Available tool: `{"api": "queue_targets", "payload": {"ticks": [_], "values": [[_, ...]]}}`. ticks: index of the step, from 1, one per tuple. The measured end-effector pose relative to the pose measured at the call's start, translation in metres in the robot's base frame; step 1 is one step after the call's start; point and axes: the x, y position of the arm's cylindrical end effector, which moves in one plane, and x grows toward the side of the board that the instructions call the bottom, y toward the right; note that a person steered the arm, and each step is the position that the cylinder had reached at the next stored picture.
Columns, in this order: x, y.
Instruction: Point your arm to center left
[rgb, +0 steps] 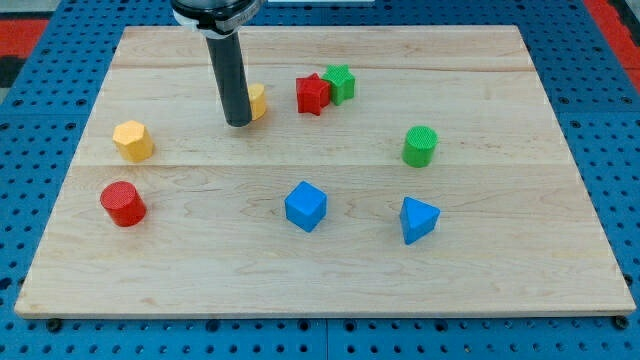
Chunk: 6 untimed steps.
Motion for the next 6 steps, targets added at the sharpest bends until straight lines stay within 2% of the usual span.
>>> {"api": "queue_targets", "payload": {"ticks": [2, 6], "values": [[0.078, -0.038], [0.082, -0.093]]}}
